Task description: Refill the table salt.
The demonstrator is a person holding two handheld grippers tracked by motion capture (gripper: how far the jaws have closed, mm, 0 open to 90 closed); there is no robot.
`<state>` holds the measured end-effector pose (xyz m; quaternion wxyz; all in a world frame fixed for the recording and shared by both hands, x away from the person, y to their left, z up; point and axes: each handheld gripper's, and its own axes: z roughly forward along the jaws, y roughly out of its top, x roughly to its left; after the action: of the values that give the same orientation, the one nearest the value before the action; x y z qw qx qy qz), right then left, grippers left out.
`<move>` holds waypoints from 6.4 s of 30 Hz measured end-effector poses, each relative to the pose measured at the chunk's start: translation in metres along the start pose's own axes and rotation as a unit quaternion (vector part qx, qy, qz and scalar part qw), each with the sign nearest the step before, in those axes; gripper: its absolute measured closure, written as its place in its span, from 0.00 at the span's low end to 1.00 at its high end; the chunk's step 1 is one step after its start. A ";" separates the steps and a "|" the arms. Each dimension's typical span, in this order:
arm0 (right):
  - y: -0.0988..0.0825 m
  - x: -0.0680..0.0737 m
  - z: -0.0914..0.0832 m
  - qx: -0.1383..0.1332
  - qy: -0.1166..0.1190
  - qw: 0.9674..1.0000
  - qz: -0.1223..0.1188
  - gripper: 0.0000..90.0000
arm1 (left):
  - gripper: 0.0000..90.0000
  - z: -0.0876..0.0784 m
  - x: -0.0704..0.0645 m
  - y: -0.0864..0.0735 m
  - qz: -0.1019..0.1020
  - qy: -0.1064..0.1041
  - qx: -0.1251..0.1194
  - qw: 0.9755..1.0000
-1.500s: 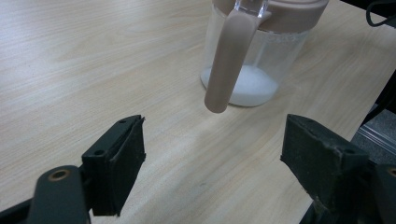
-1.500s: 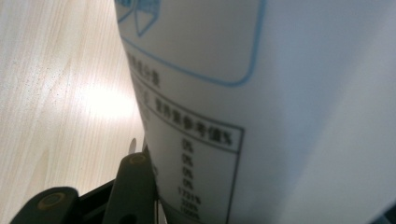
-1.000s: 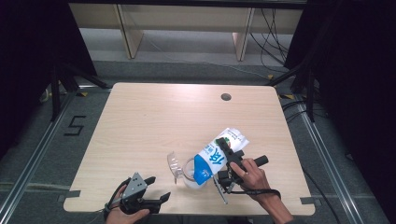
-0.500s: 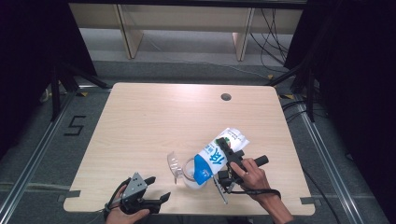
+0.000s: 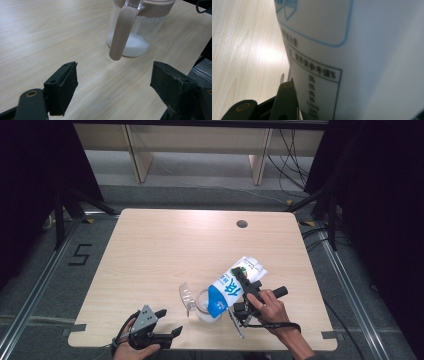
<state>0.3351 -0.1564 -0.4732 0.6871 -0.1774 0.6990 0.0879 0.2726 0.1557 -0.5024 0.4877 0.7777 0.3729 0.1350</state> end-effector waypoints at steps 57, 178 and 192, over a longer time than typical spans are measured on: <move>0.001 -0.001 0.002 -0.009 -0.006 0.999 -0.032 0.69 | 0.23 0.000 0.000 0.000 -0.001 0.002 0.000 1.000; 0.001 -0.001 0.000 0.002 -0.010 0.999 -0.041 0.76 | 0.24 0.000 0.000 0.000 -0.003 0.003 0.000 1.000; 0.002 -0.004 -0.001 -0.001 -0.014 0.998 -0.055 0.77 | 0.24 -0.001 0.000 0.000 -0.003 0.003 0.001 1.000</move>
<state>0.3341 -0.1546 -0.4693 0.7003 -0.2149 0.6786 0.0535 0.2727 0.1564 -0.5020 0.4860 0.7767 0.3769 0.1359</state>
